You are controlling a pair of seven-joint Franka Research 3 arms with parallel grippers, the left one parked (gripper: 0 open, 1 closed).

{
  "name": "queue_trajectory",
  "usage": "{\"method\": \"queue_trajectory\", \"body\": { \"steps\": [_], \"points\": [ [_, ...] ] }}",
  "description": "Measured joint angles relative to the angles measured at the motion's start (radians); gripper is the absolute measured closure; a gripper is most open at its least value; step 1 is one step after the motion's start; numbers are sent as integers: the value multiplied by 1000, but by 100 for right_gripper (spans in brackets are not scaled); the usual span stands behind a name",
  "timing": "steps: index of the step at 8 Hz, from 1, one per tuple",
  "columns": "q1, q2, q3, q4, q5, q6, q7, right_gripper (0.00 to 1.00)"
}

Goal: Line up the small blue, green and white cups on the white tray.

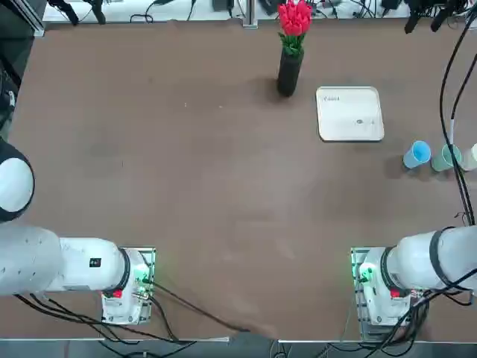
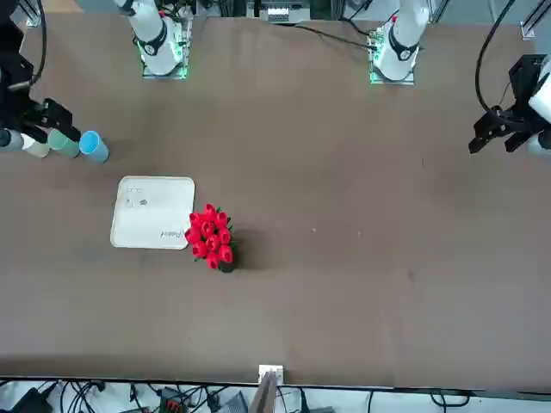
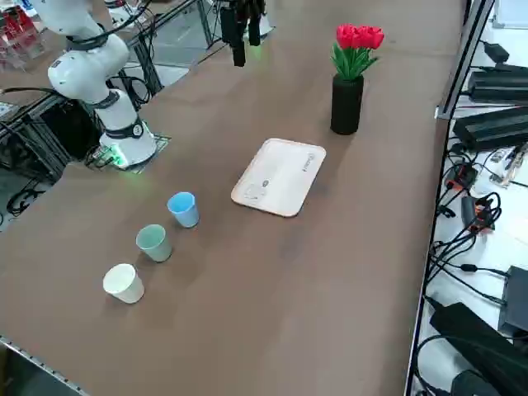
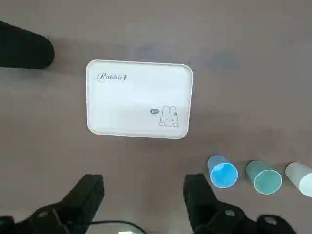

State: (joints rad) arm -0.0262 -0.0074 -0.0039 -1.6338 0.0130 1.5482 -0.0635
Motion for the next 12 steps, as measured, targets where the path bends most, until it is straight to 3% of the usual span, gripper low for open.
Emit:
{"method": "queue_trajectory", "body": {
  "steps": [6,10,12],
  "points": [
    [0,0,0,0,0,-4,5,0],
    [-16,24,-10,-3,-3,-185,8,0],
    [-48,51,-17,-7,-4,-208,8,0]
  ]
}}
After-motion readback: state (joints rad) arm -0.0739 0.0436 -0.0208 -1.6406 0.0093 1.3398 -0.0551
